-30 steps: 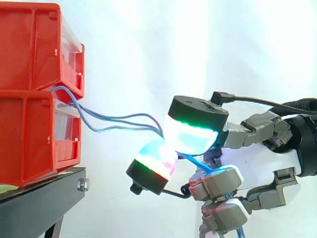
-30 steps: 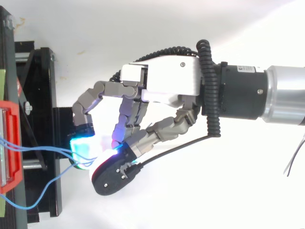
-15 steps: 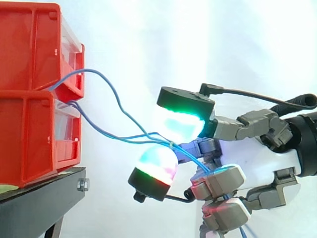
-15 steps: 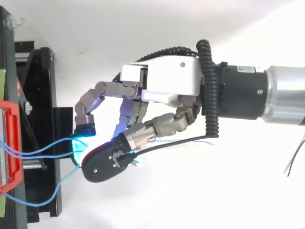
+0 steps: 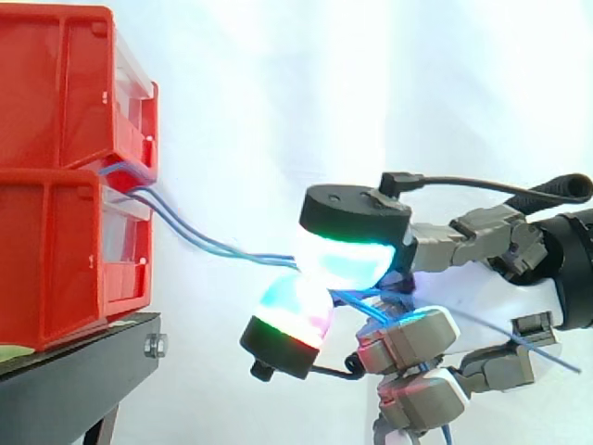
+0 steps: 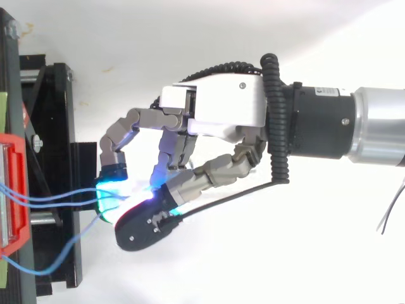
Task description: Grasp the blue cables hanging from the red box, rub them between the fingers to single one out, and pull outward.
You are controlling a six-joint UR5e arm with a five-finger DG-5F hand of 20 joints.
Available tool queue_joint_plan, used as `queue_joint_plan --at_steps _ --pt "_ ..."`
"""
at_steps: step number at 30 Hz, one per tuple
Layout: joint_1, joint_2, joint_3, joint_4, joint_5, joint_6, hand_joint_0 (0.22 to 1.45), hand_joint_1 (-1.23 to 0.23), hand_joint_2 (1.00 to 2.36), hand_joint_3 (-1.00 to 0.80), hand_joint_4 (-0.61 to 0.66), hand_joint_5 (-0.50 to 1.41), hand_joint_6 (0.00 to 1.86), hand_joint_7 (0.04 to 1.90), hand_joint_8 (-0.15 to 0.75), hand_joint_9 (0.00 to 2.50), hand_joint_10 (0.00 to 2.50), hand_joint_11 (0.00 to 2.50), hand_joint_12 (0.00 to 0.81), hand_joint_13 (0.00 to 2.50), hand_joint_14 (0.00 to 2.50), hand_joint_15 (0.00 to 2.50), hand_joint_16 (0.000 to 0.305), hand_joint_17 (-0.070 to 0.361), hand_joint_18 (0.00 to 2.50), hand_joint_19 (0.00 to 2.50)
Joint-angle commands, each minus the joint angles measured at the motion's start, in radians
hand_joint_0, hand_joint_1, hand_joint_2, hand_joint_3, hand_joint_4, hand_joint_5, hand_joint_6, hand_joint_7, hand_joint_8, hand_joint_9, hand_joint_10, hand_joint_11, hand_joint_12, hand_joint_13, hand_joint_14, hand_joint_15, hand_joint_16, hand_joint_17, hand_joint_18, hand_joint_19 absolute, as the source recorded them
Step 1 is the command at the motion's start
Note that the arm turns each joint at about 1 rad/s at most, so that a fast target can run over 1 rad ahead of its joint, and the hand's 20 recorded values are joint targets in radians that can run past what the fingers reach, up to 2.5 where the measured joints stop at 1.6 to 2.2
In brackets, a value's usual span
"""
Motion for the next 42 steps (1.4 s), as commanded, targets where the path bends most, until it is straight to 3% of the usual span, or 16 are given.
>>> queue_joint_plan --at_steps 1,7,14,22,27,34,42 --pt "0.000 0.001 0.000 0.000 0.000 0.000 0.71 -0.85 1.01 -0.35 -0.07 -0.16 0.90 1.00 0.226 1.32 0.02 1.41 0.336 1.24 0.03 0.98 0.051 0.115 0.88 0.66" --pt "-0.002 0.000 0.000 -0.005 0.000 -0.002 0.77 -0.89 1.00 -0.50 -0.18 -0.16 0.90 1.05 0.206 1.32 0.02 1.39 0.330 1.24 0.03 0.96 0.049 0.111 0.88 0.63" --pt "-0.005 0.006 0.000 -0.048 -0.003 -0.005 0.54 -0.81 1.00 -0.50 0.00 -0.15 0.89 0.94 0.244 1.34 0.02 1.38 0.347 1.25 0.03 0.96 0.052 0.117 0.88 0.67" --pt "-0.008 0.023 -0.001 -0.124 -0.003 -0.011 0.46 -0.68 1.00 -0.50 0.05 -0.16 0.88 0.88 0.275 1.36 0.01 1.38 0.383 1.28 0.02 0.96 0.060 0.136 0.92 0.66" --pt "-0.009 0.032 -0.001 -0.189 -0.024 -0.029 0.45 -0.64 1.00 -0.50 0.06 -0.16 0.87 0.86 0.283 1.36 0.01 1.37 0.389 1.29 0.03 0.97 0.062 0.139 0.93 0.66" --pt "-0.009 0.047 0.000 -0.193 -0.021 -0.072 0.46 -0.61 1.00 -0.50 0.06 -0.16 0.85 0.87 0.278 1.36 0.01 1.35 0.387 1.29 0.03 0.97 0.062 0.140 0.92 0.66" --pt "-0.012 0.052 0.000 -0.193 -0.020 -0.072 0.47 -0.58 1.00 -0.50 0.07 -0.16 0.83 0.85 0.271 1.36 0.01 1.36 0.383 1.29 0.03 0.96 0.061 0.138 0.92 0.67"
